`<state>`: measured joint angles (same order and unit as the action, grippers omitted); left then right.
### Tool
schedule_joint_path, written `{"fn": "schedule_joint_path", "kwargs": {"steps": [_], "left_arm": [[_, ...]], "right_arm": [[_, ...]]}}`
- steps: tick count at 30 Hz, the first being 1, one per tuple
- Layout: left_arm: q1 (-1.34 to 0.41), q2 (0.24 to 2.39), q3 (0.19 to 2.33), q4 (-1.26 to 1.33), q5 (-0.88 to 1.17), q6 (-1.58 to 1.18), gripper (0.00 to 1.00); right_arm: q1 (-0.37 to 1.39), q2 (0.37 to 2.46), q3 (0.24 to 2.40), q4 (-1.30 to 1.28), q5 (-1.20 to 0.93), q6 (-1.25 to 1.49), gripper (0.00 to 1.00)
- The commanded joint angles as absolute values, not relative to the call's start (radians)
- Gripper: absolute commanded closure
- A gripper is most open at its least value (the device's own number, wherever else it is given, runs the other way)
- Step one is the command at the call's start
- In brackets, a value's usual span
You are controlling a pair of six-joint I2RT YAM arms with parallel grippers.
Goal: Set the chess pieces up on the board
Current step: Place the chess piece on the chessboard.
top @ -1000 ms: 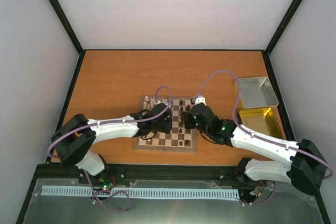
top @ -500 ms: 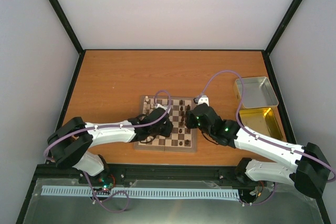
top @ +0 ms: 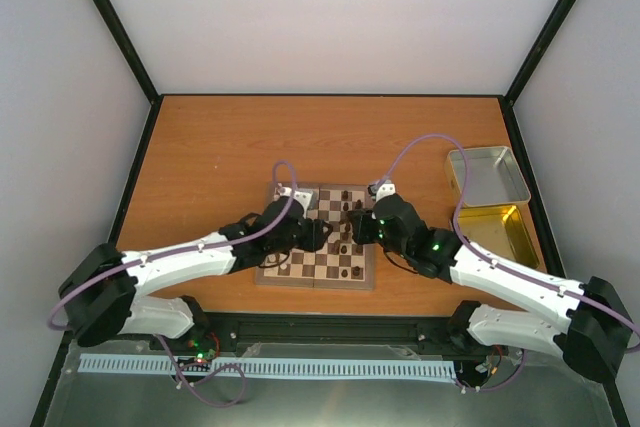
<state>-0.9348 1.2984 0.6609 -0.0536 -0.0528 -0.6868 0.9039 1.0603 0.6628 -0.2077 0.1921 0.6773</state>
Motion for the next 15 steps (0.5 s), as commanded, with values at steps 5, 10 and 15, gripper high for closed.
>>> {"fn": "schedule_joint_path", "kwargs": {"steps": [5, 10, 15], "left_arm": [[-0.778, 1.055, 0.652, 0.005, 0.153, -0.882, 0.2], [-0.72, 0.955, 0.653, 0.068, 0.317, -0.989, 0.09], [-0.695, 0.947, 0.605, 0.22, 0.492, -1.122, 0.11]], "right_arm": [[0.839, 0.964, 0.589, 0.023, -0.048, 0.679, 0.97], [0.829, 0.919, 0.565, 0.141, -0.129, 0.696, 0.97], [0.828, 0.868, 0.54, 0.242, -0.14, 0.726, 0.97]]}}
